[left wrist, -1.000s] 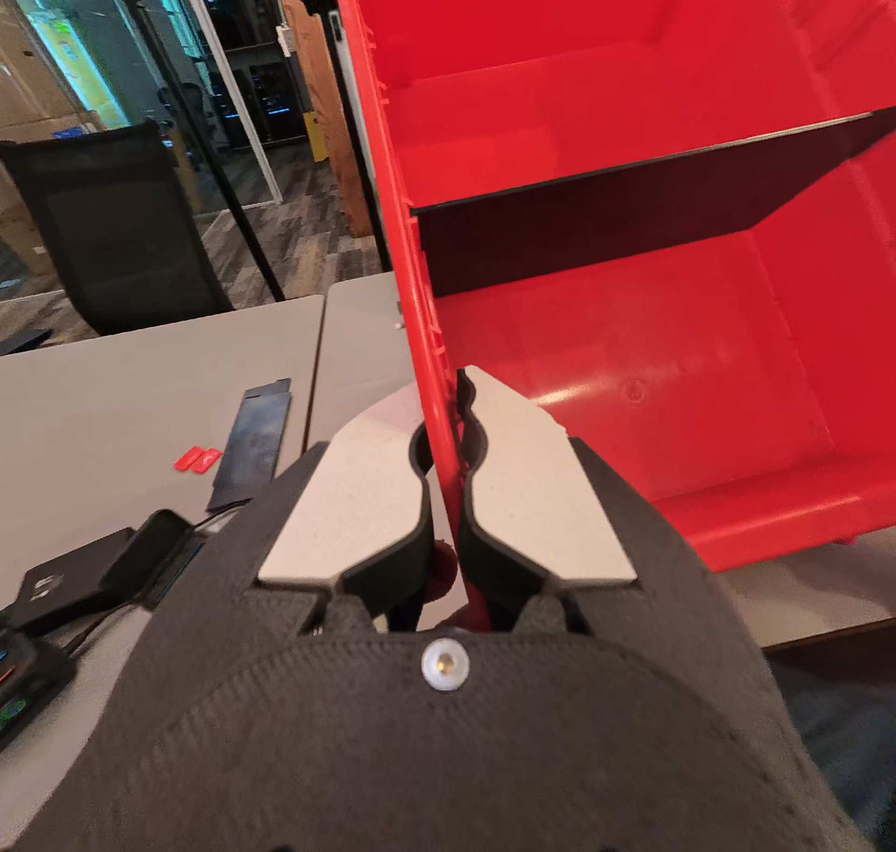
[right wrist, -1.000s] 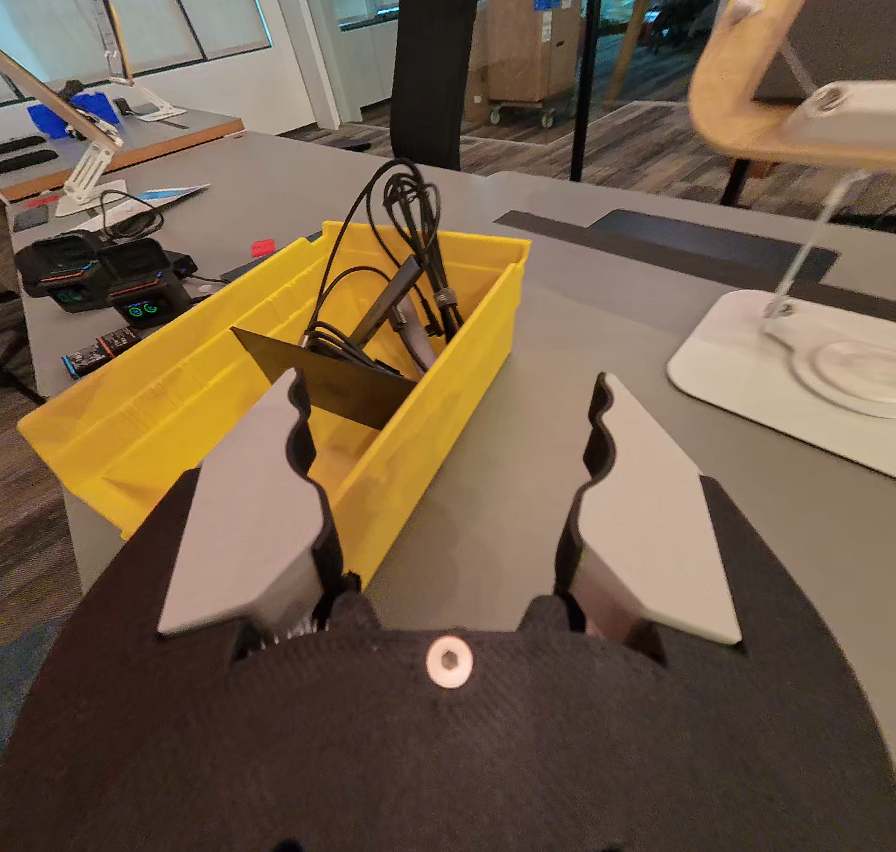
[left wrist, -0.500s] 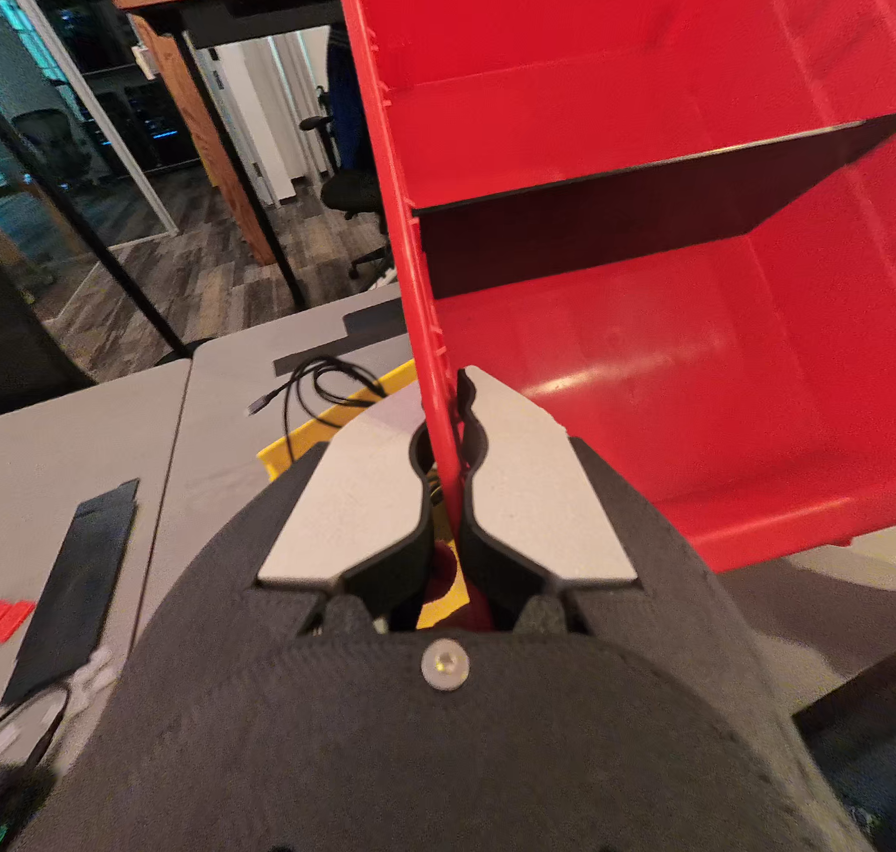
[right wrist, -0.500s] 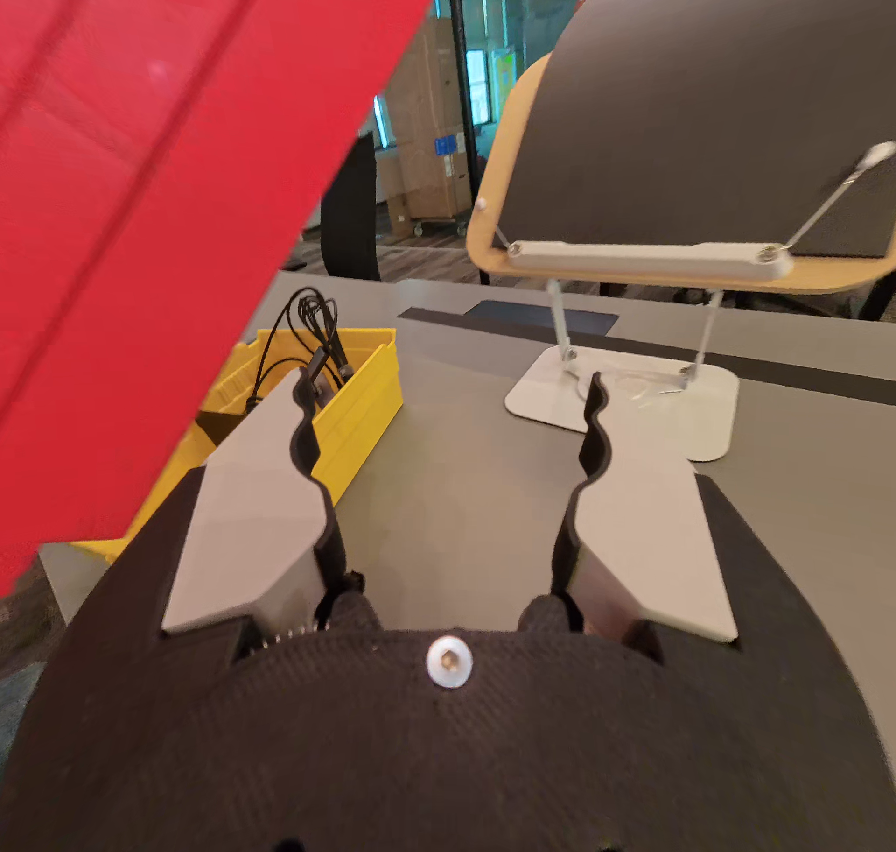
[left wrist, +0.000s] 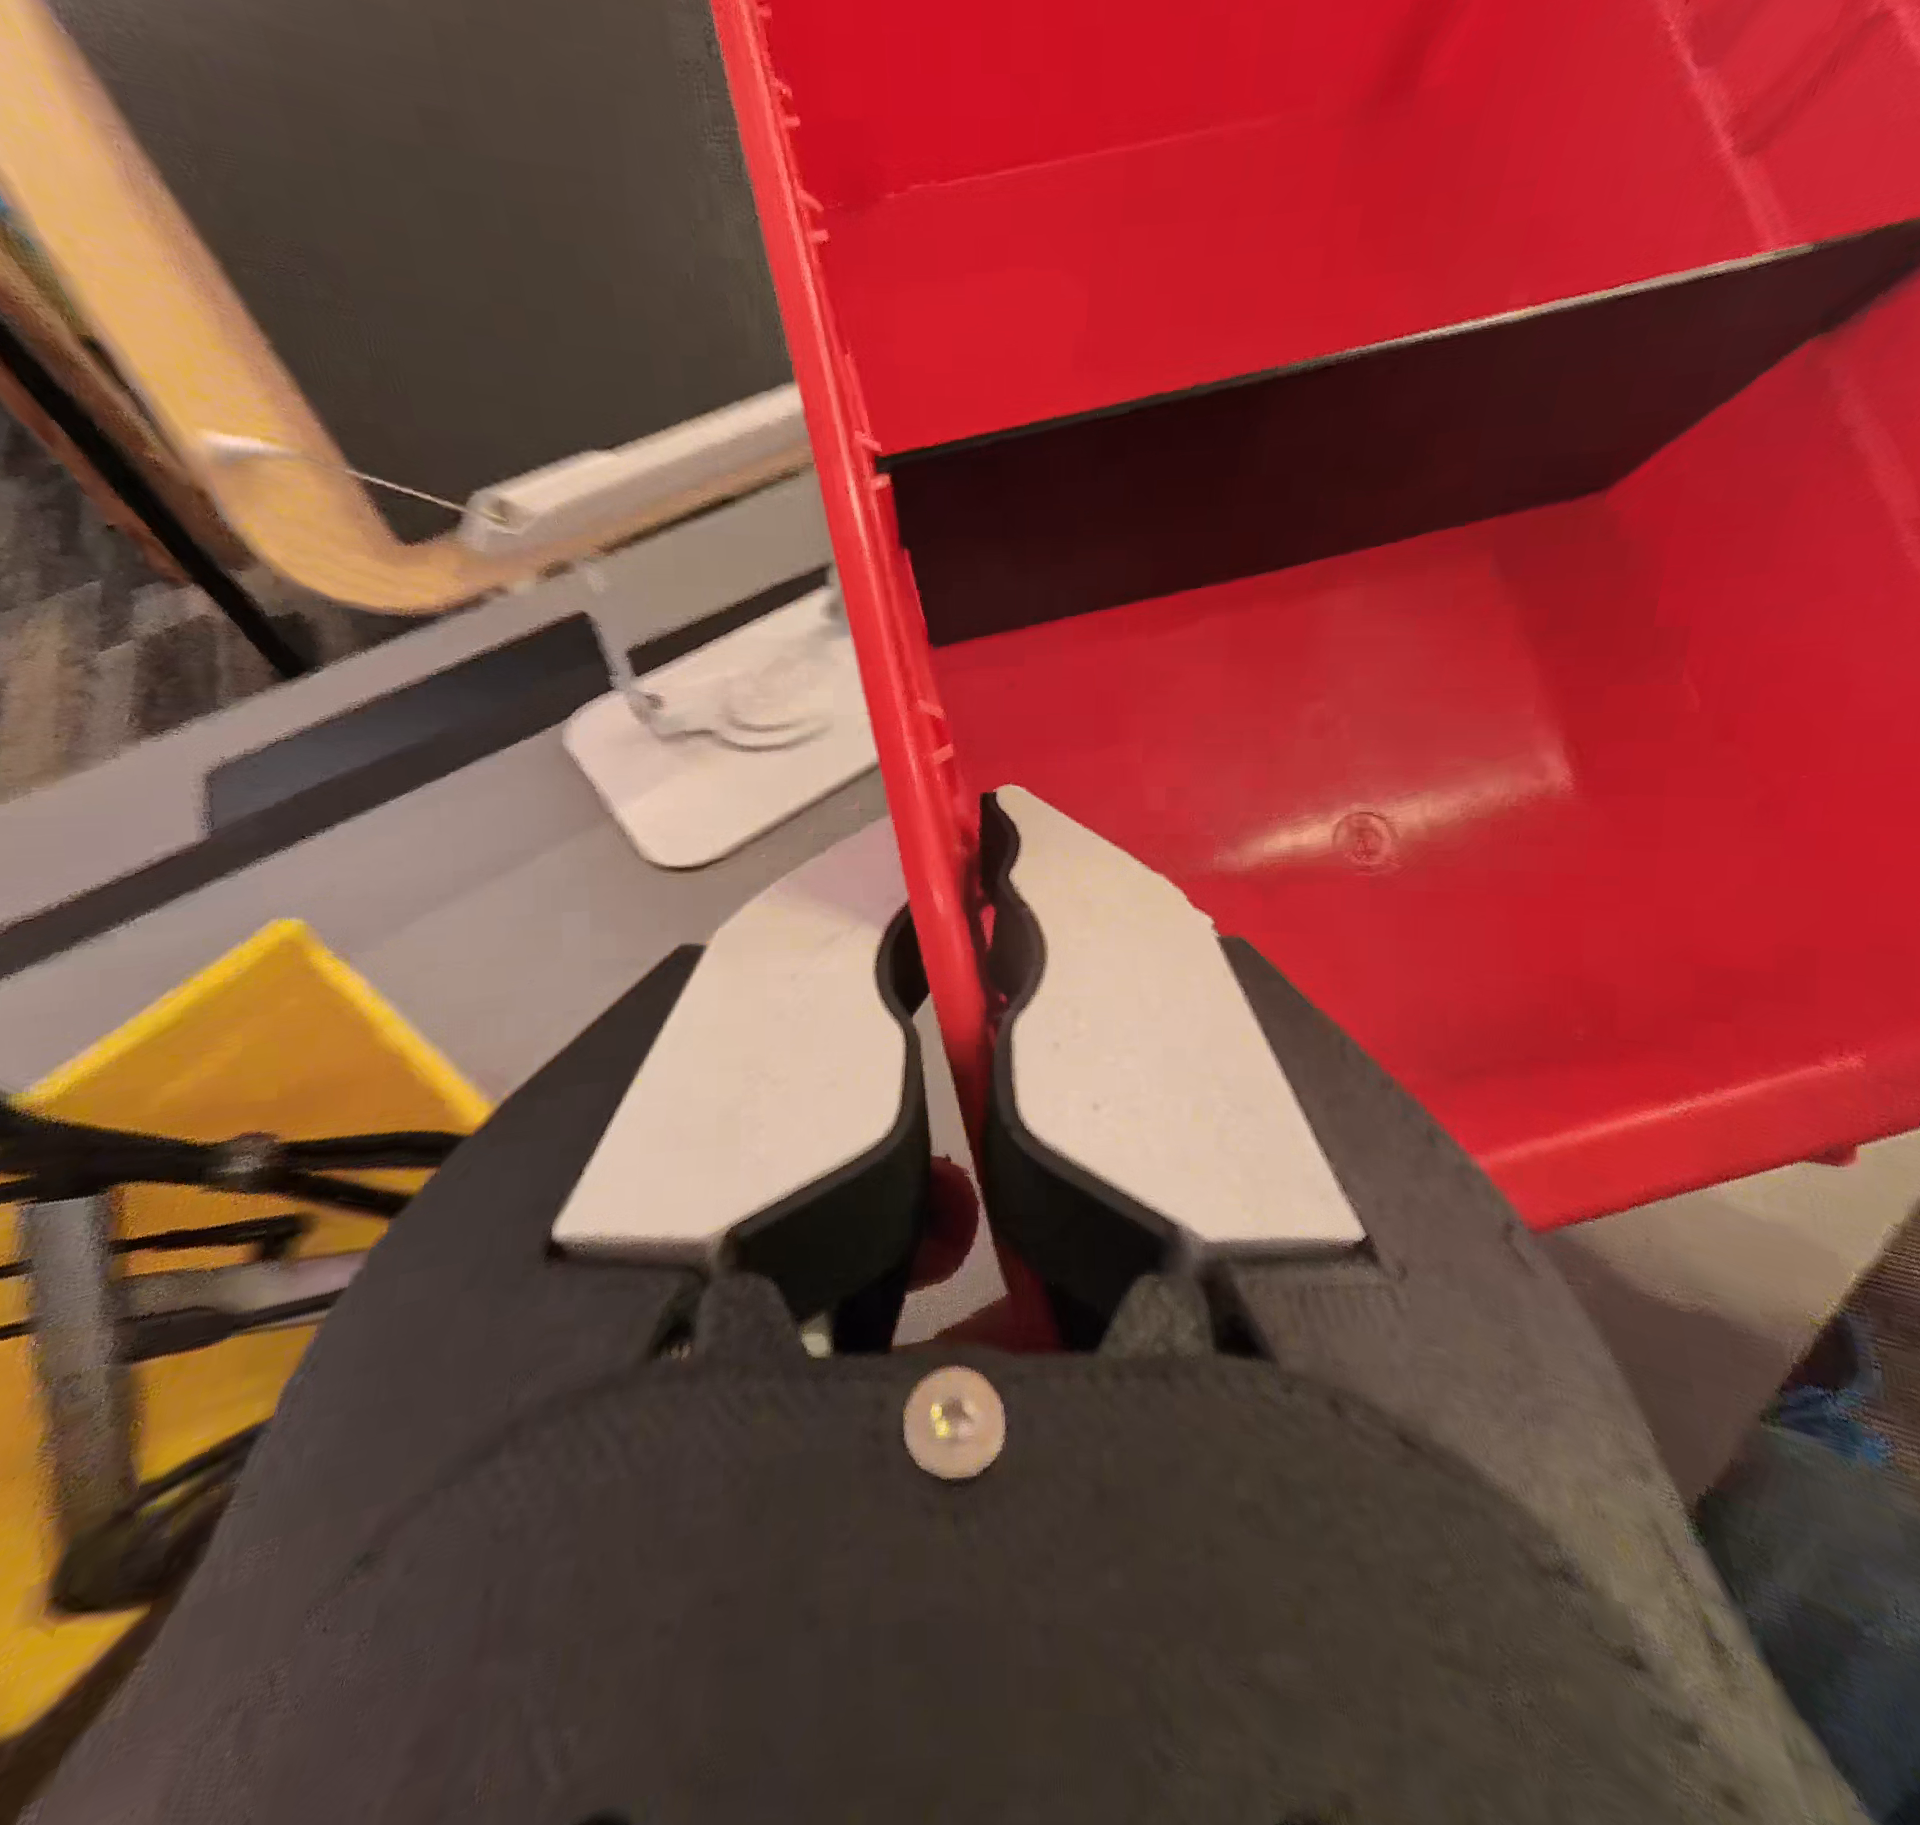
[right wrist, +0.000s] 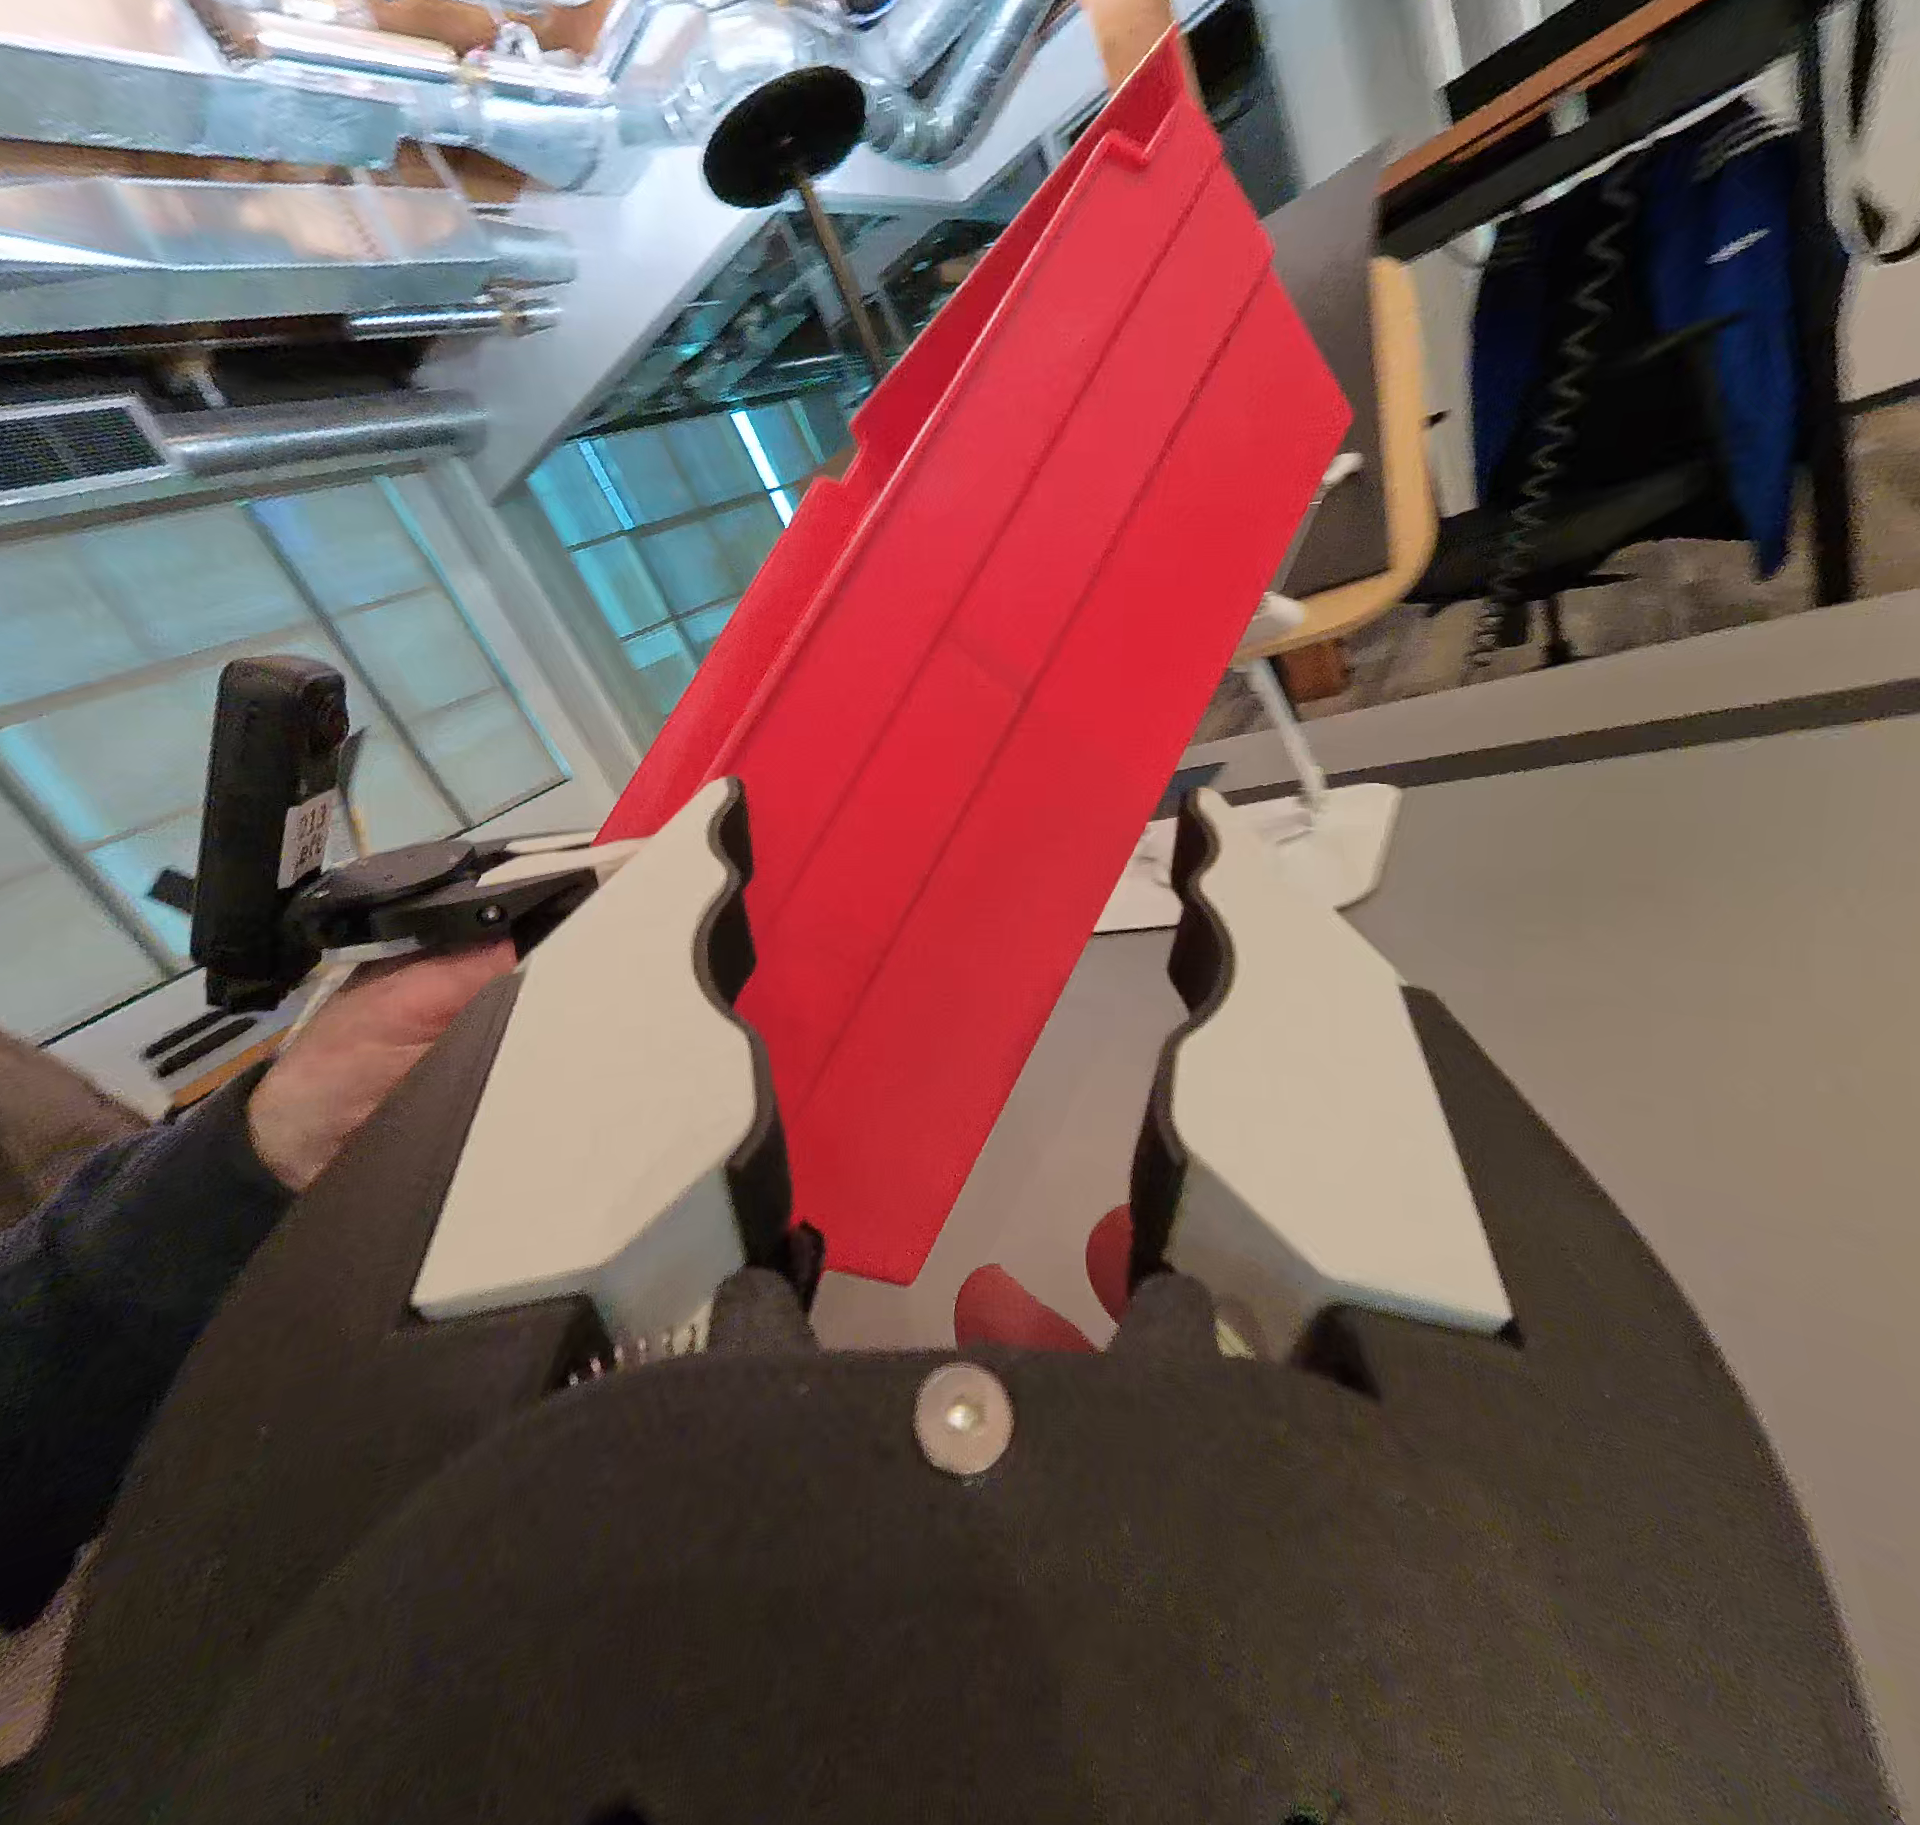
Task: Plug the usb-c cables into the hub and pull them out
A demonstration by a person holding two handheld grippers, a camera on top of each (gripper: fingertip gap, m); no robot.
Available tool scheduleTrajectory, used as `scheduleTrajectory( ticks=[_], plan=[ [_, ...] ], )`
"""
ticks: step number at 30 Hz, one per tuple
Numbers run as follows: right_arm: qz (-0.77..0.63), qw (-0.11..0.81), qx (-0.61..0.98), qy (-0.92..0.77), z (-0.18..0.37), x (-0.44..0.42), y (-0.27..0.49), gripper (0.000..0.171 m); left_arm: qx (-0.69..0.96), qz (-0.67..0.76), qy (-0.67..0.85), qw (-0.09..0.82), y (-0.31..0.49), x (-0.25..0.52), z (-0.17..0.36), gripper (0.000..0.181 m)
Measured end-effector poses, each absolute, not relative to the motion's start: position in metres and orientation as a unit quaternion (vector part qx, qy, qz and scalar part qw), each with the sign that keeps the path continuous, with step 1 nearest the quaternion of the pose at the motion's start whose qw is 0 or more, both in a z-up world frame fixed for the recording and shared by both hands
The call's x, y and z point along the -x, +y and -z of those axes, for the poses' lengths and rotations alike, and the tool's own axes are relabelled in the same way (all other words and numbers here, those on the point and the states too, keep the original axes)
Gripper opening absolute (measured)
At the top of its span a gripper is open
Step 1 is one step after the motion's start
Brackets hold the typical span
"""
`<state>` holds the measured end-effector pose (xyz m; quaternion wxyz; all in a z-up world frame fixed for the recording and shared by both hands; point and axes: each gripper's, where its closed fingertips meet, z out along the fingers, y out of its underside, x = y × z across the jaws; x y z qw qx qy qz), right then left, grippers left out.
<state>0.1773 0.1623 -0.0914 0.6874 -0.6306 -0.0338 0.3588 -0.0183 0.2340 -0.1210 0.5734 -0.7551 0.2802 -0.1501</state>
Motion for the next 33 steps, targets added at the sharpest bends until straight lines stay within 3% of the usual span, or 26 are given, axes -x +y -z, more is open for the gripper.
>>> scheduleTrajectory(
  ticks=[9, 20, 25, 27, 30, 33],
  plan=[
    [-0.38, 0.654, 0.651, 0.062, 0.14, -0.268, 0.165, 0.075, 0.799, 0.231, 0.277, 0.482, 0.222, -0.08, 0.205, 0.006],
    [-0.329, 0.599, 0.723, 0.1, 0.194, -0.328, 0.169, 0.052, 0.814, 0.25, 0.302, 0.429, 0.208, -0.124, 0.247, 0.011],
    [-0.282, 0.595, 0.746, 0.099, 0.205, -0.339, 0.162, 0.06, 0.806, 0.255, 0.313, 0.434, 0.204, -0.126, 0.25, 0.018],
    [-0.265, 0.599, 0.75, 0.092, 0.203, -0.34, 0.157, 0.078, 0.799, 0.281, 0.326, 0.421, 0.198, -0.131, 0.247, 0.026],
    [-0.264, 0.603, 0.751, 0.048, 0.193, -0.322, 0.147, 0.094, 0.775, 0.368, 0.346, 0.379, 0.175, -0.144, 0.236, 0.049],
    [-0.202, 0.576, 0.792, -0.017, 0.198, -0.3, 0.142, 0.099, 0.765, 0.417, 0.359, 0.333, 0.159, -0.143, 0.223, 0.067]
  ],
)
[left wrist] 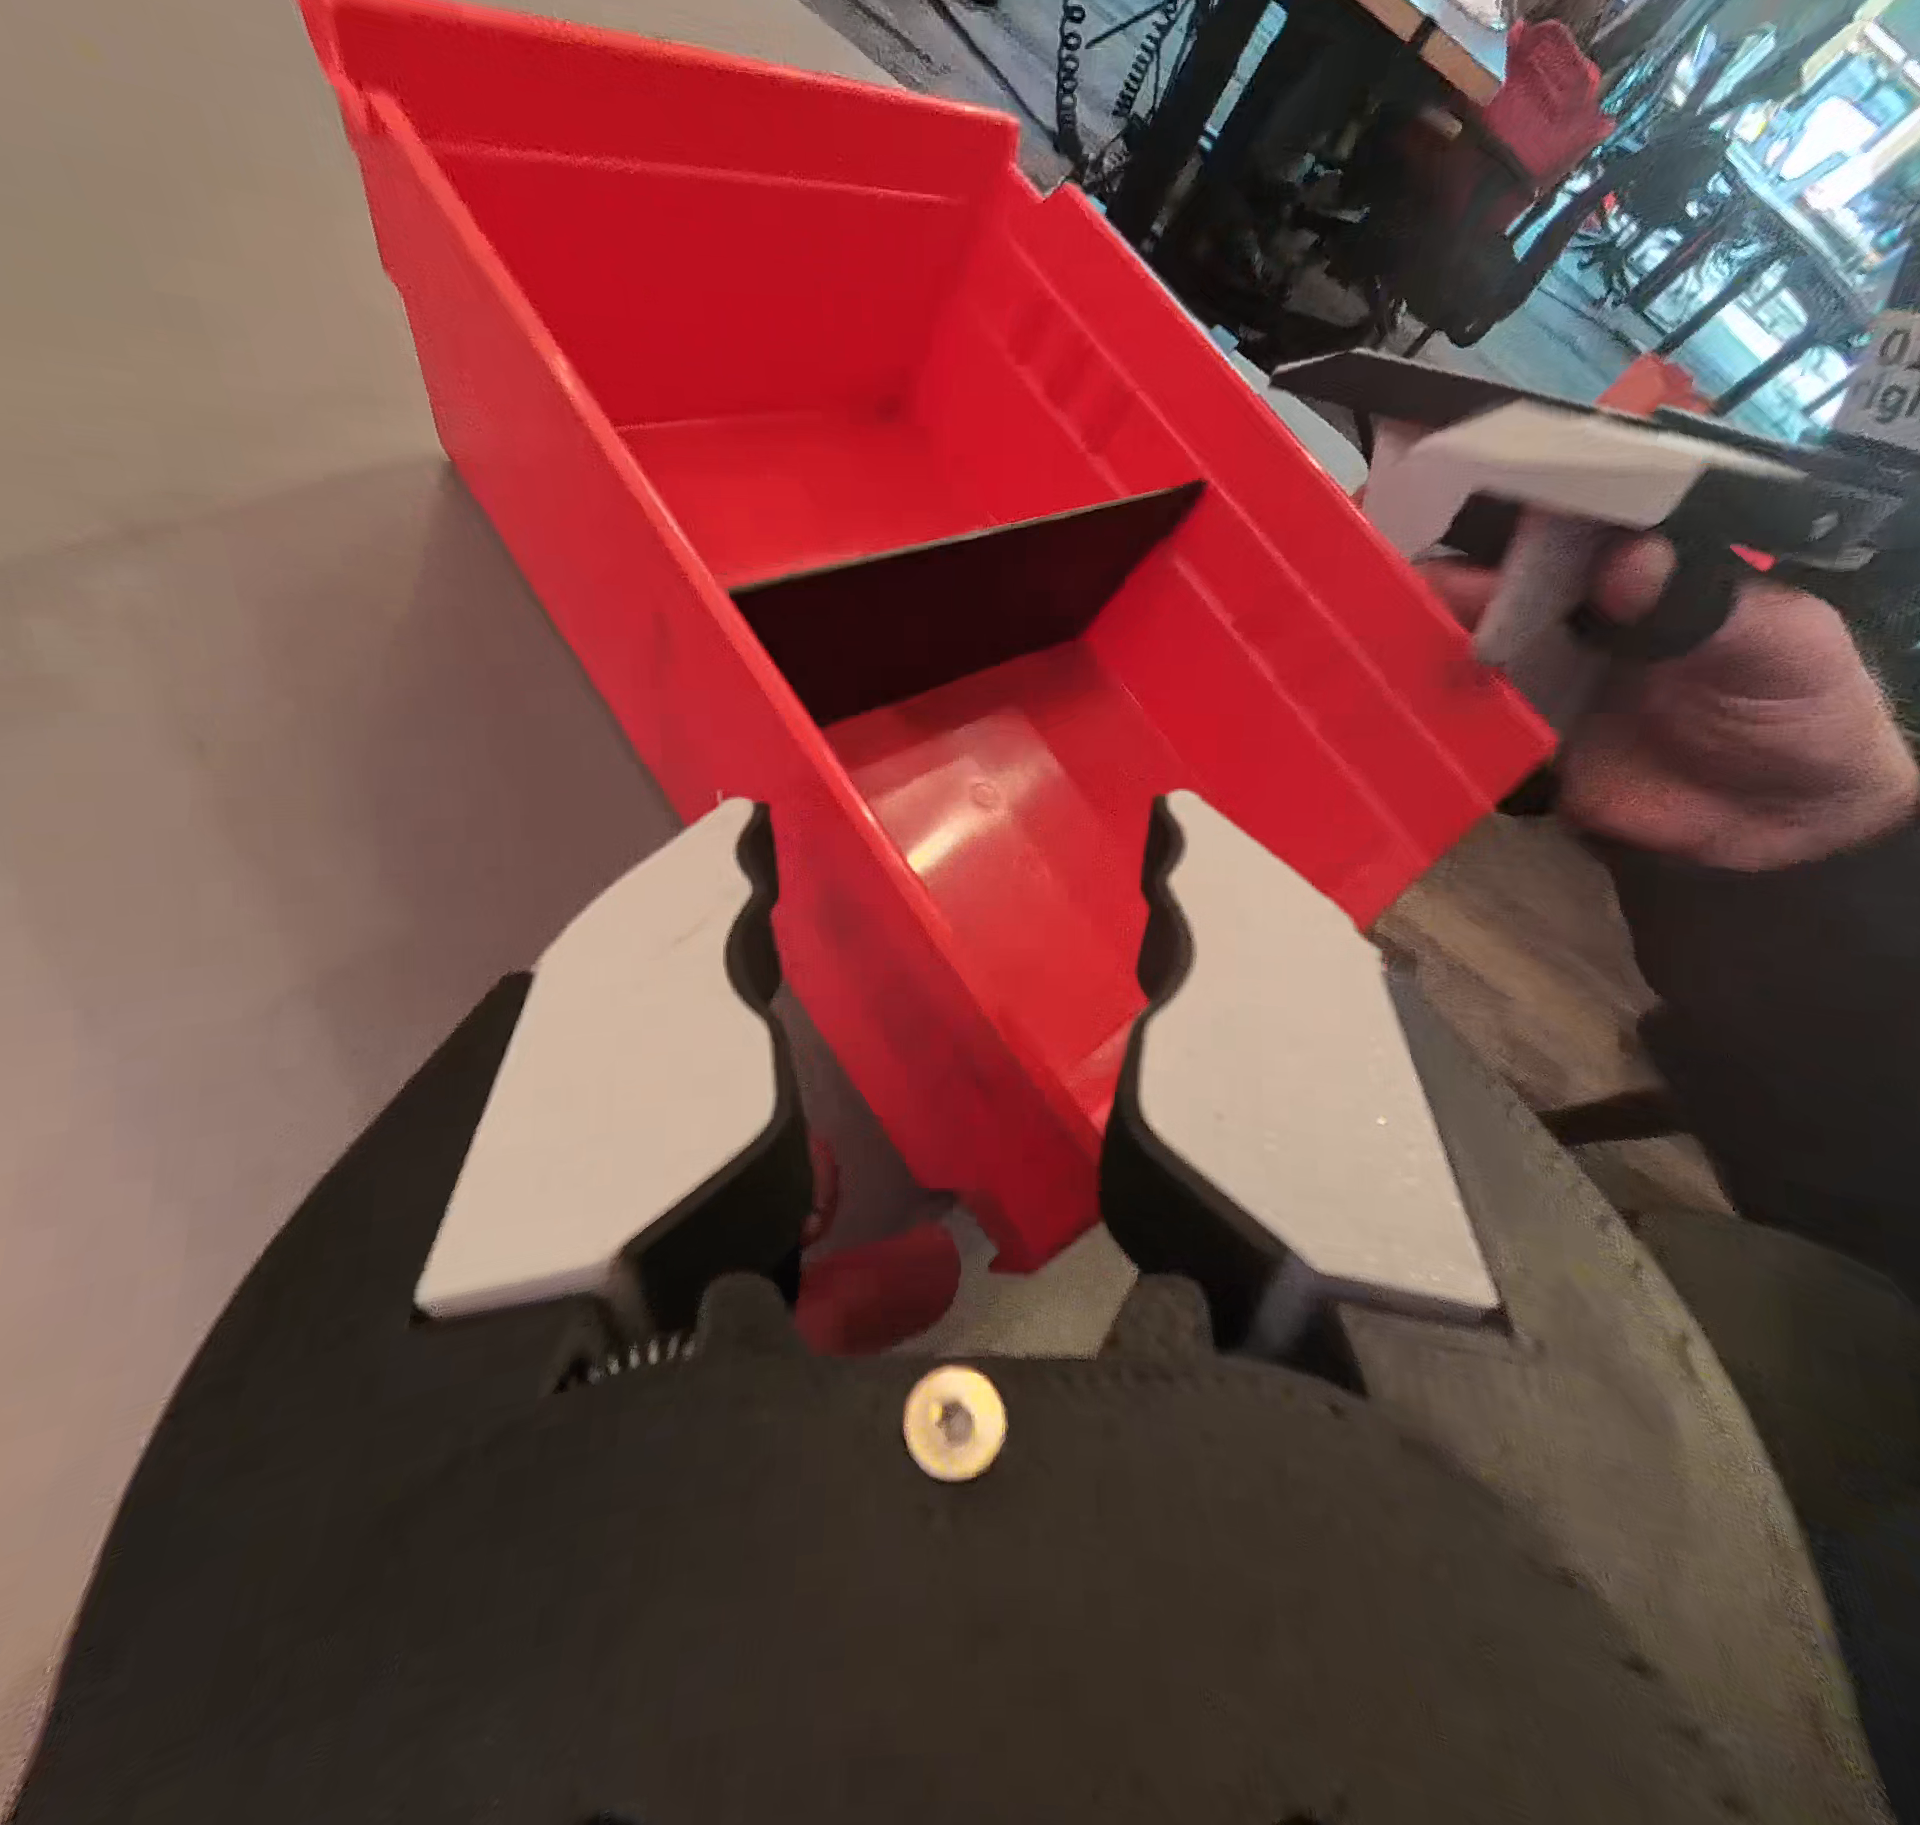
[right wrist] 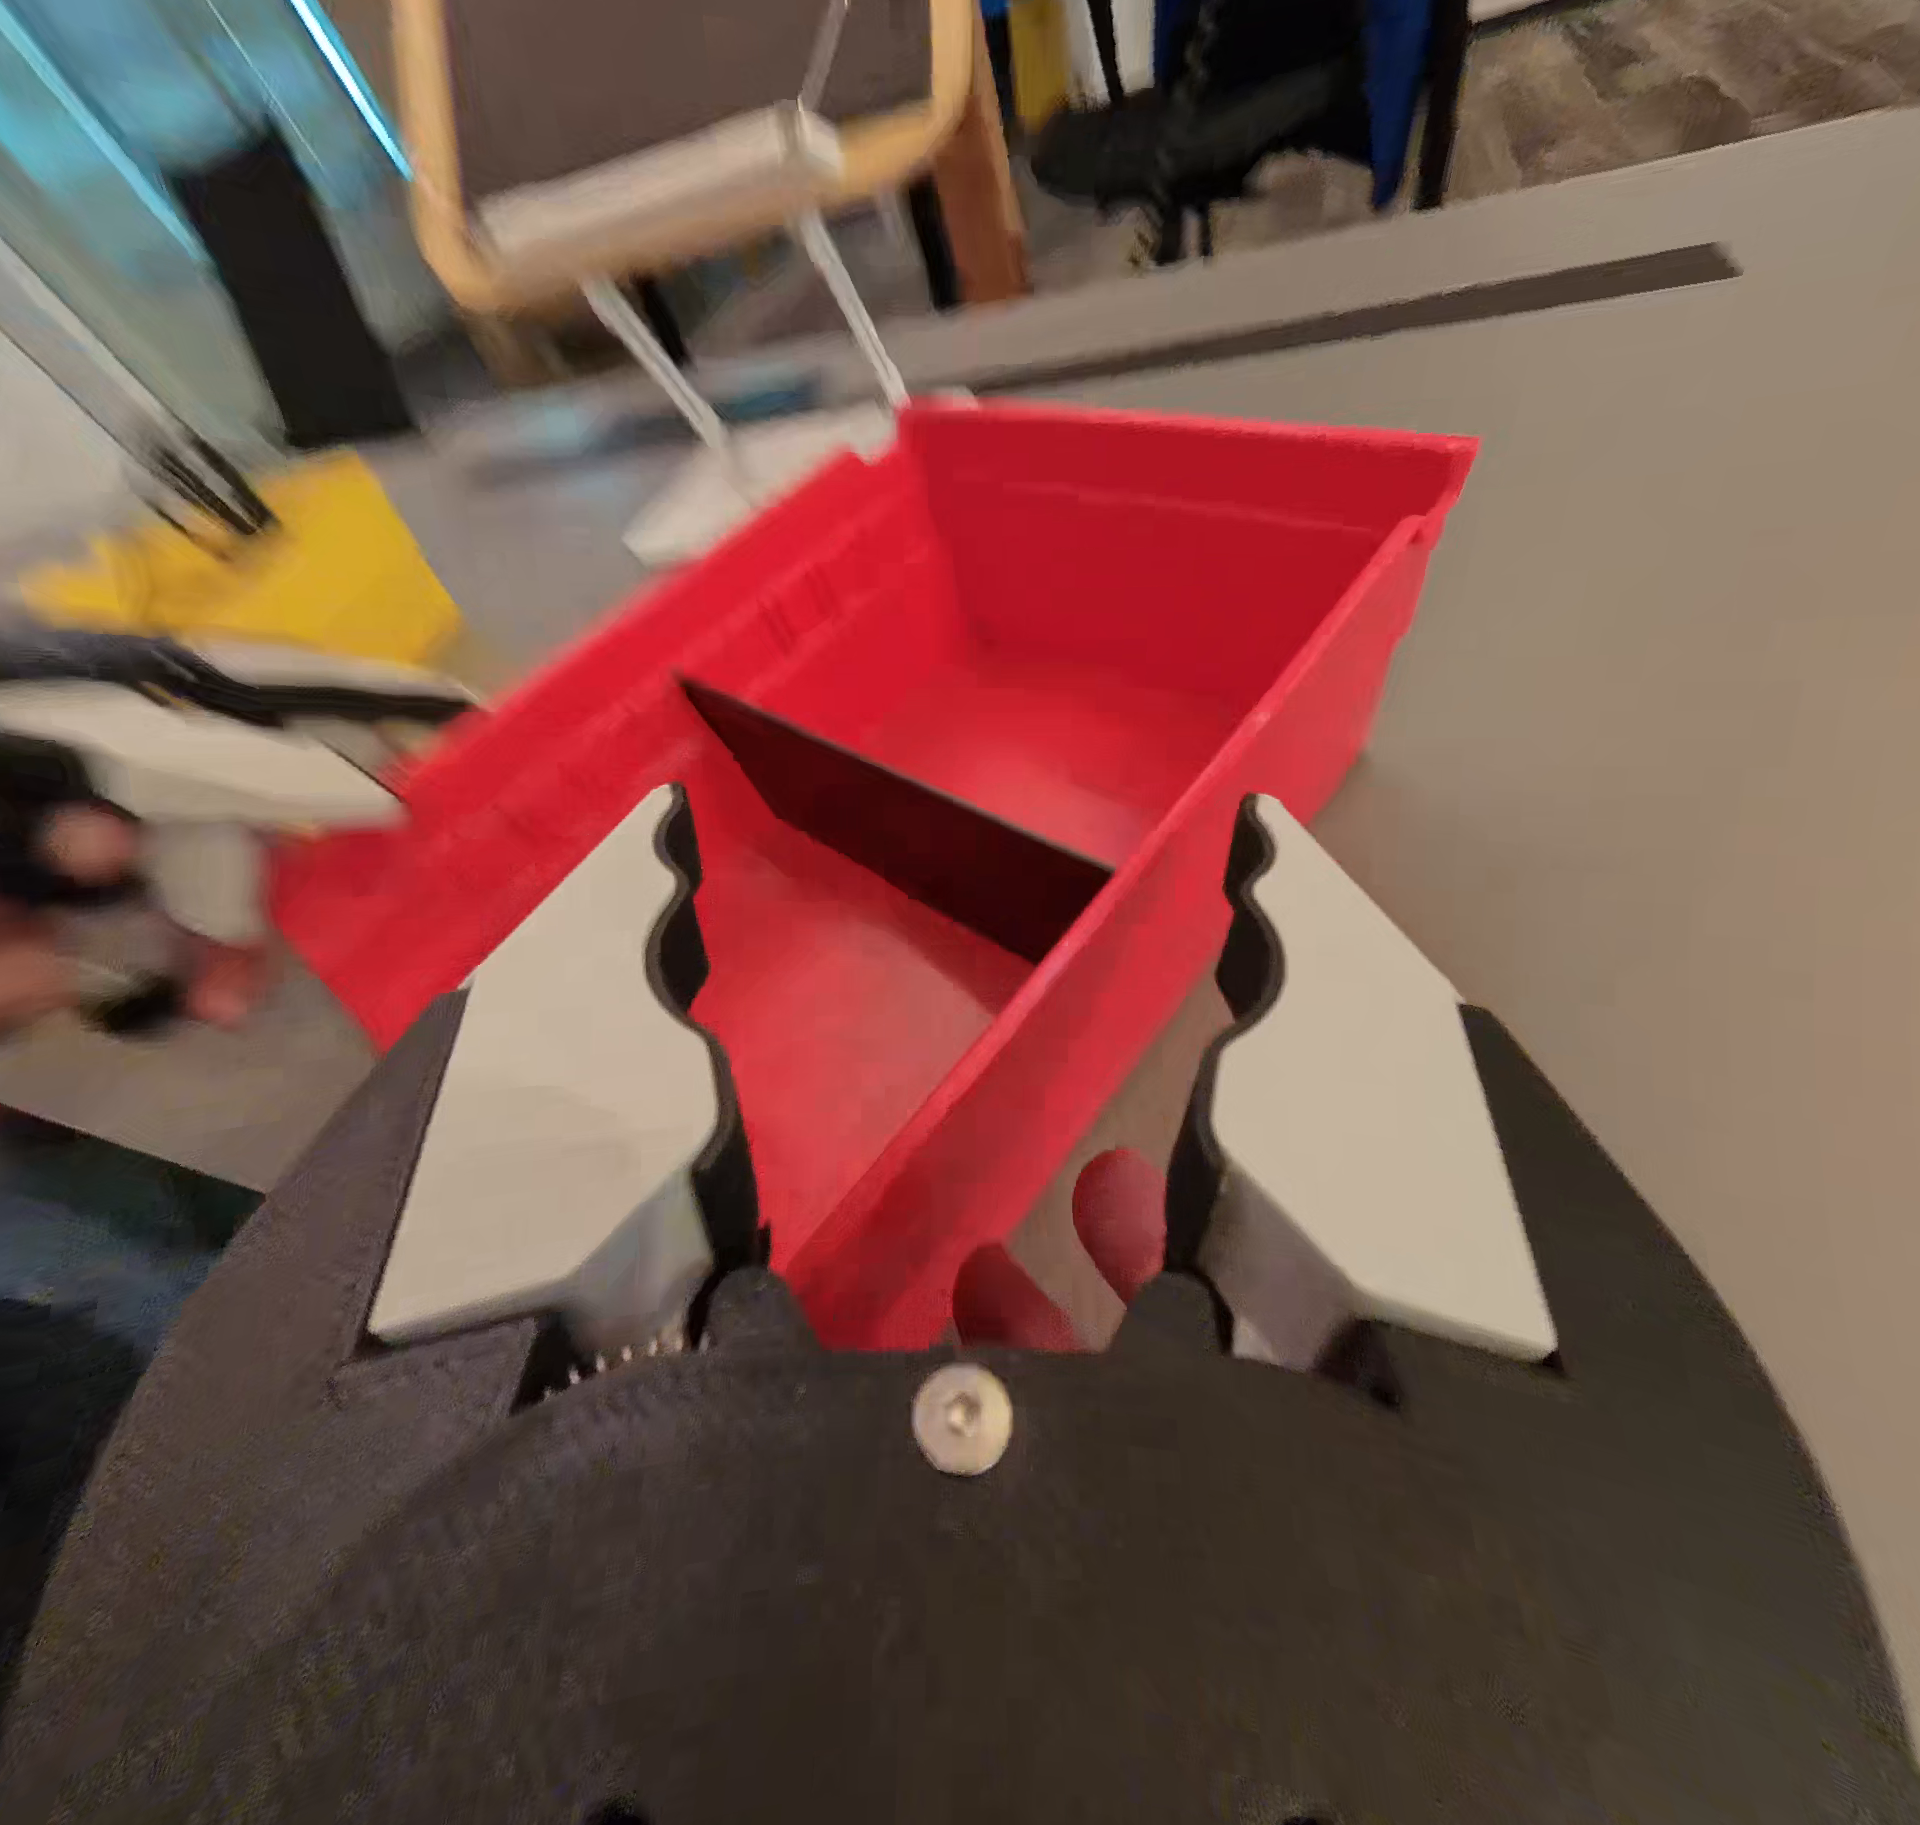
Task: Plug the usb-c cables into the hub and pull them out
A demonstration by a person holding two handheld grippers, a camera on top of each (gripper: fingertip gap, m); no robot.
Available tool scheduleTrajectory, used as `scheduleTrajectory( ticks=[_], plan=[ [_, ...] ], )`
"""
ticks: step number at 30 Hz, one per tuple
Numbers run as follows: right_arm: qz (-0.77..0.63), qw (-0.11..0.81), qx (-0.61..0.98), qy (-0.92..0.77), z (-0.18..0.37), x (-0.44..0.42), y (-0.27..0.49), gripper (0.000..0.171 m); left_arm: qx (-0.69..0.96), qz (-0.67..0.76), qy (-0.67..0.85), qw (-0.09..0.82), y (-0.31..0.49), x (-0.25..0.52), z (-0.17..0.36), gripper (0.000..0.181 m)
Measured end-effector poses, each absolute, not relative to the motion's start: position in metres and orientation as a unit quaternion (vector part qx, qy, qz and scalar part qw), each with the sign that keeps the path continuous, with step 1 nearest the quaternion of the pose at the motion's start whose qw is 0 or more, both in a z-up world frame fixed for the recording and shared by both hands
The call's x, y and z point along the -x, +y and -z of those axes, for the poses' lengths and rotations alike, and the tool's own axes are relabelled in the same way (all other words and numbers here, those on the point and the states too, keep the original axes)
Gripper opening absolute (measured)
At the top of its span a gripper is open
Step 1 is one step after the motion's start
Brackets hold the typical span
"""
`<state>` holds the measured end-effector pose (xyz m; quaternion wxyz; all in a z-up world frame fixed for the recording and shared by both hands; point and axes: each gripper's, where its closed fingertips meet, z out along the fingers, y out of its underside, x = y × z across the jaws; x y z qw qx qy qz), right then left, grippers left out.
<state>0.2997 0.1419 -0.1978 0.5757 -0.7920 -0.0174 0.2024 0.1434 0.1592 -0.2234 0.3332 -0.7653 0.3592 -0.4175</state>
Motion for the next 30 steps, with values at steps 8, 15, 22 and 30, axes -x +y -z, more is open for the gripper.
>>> scheduleTrajectory(
  ticks=[8, 15, 22, 30],
  plan=[
    [0.035, 0.517, 0.846, -0.124, 0.224, -0.317, 0.153, 0.055, 0.77, 0.21, 0.366, 0.48, 0.181, -0.015, 0.16, 0.071],
    [0.112, 0.478, 0.856, -0.163, 0.236, -0.351, 0.166, 0.032, 0.858, -0.02, 0.203, 0.472, 0.189, 0.221, 0.166, 0.087],
    [0.119, 0.462, 0.86, -0.183, 0.237, -0.36, 0.178, 0.029, 0.914, -0.099, 0.133, 0.371, 0.171, 0.319, 0.248, 0.082],
    [0.153, 0.451, 0.863, -0.166, 0.237, -0.399, 0.186, 0.031, 0.923, -0.025, 0.071, 0.377, 0.181, 0.348, 0.271, 0.006]
  ],
)
